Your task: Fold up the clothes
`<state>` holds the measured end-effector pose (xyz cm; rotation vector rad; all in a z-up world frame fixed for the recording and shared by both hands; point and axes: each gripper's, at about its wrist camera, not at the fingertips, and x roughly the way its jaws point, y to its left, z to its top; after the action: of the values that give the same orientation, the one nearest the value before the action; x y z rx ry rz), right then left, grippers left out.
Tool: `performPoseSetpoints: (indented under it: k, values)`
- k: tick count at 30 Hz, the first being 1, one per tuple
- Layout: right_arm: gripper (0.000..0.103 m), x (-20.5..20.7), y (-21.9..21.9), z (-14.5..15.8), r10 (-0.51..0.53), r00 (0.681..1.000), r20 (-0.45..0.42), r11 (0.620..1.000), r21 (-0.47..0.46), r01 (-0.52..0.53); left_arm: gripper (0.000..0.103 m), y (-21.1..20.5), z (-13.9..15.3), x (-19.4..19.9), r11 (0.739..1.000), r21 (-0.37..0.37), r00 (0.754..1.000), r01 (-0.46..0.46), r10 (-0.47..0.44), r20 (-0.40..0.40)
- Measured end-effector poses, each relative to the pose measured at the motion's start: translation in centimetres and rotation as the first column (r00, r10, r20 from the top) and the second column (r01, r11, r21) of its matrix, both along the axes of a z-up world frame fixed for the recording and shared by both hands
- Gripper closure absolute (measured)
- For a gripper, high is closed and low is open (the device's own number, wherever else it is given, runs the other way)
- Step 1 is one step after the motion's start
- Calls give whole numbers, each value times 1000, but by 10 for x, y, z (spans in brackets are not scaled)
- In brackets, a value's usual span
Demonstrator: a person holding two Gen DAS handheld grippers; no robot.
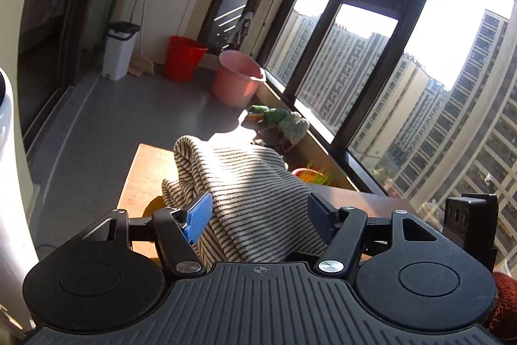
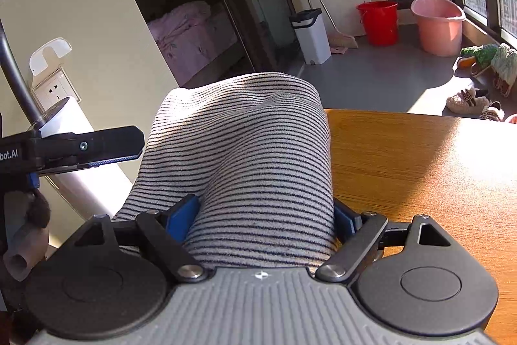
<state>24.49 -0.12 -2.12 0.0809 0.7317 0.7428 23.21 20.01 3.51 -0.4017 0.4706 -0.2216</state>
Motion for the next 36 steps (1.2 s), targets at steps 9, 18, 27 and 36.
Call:
performPoseSetpoints:
  k: [9, 18, 27, 36]
  values:
    - [10, -35, 11, 44, 59, 963, 264, 986, -169, -14, 67, 20, -53, 87, 998, -51, 979, 24, -34, -201]
    - [0, -82, 74, -9, 321, 864, 387, 876, -468, -116, 73, 36, -62, 82, 994, -106, 981, -8, -13, -192]
    - [0, -47, 19, 36, 226, 951, 209, 962, -200, -185, 41, 11, -31, 8, 999, -33, 996, 30, -33, -88]
    - [0, 62, -16, 56, -155, 986, 67, 986, 68, 151, 27, 4, -60, 12, 994, 110, 987, 21, -3, -160]
